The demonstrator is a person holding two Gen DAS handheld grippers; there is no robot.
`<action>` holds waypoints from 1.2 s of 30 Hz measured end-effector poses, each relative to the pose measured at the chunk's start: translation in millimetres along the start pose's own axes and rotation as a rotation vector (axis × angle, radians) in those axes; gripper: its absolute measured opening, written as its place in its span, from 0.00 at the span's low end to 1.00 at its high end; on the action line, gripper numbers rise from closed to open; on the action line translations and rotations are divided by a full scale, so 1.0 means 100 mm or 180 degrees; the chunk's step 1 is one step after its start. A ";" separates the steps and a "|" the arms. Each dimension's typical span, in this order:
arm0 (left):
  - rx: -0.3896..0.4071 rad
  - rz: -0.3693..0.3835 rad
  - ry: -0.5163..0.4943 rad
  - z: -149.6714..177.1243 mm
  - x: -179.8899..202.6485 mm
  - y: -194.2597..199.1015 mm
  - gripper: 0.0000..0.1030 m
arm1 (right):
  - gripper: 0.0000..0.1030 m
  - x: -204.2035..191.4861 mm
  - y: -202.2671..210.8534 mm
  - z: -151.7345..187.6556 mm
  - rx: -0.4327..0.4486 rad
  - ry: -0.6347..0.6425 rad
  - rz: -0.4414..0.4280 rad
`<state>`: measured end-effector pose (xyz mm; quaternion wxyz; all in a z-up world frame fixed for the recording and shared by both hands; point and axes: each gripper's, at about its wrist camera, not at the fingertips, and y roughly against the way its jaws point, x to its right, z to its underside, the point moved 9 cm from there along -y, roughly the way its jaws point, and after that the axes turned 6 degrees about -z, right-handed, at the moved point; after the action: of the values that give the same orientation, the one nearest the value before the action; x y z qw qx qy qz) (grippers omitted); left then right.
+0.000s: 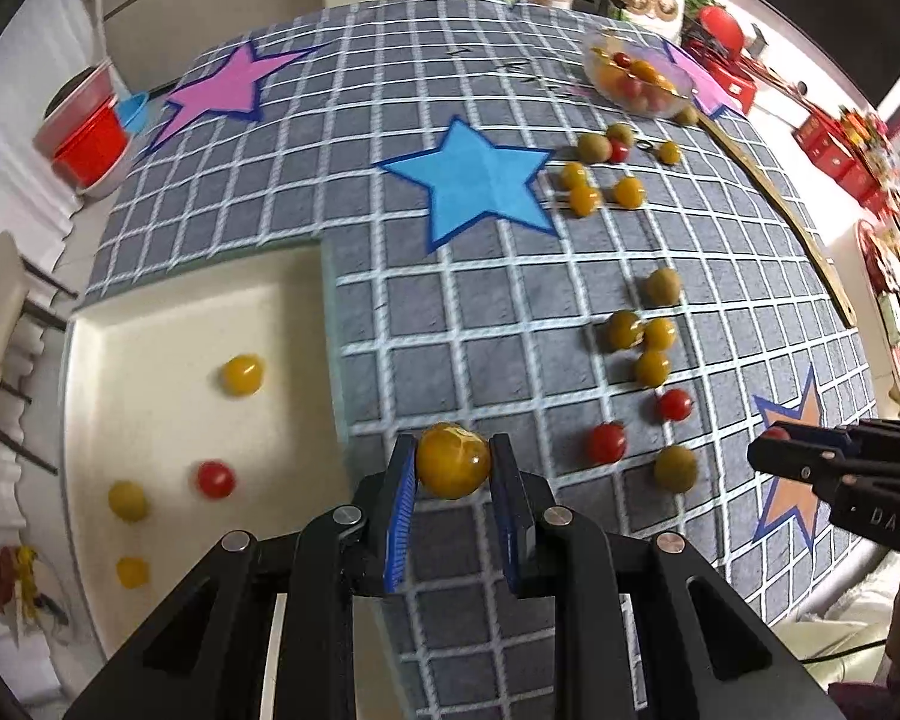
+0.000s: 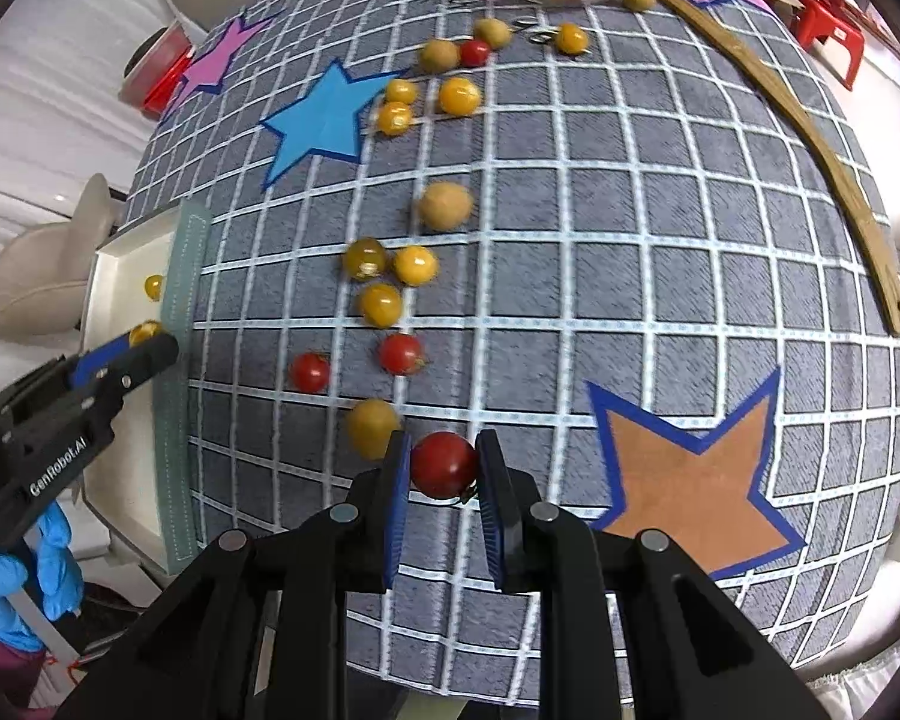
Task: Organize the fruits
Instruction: 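Carry both tomatoes into the white tray and open both tools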
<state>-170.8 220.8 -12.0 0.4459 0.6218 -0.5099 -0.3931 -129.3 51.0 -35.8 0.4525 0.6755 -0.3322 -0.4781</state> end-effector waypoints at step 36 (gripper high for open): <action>-0.0285 -0.0655 0.1061 1.15 -1.86 -0.32 0.24 | 0.23 -2.38 -1.32 -0.17 -0.0663 0.1392 -0.0140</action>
<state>-301.9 389.0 -70.1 0.5089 0.7066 -0.3448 -0.3504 -188.0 314.4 -74.6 0.5703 0.7197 -0.1605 -0.3619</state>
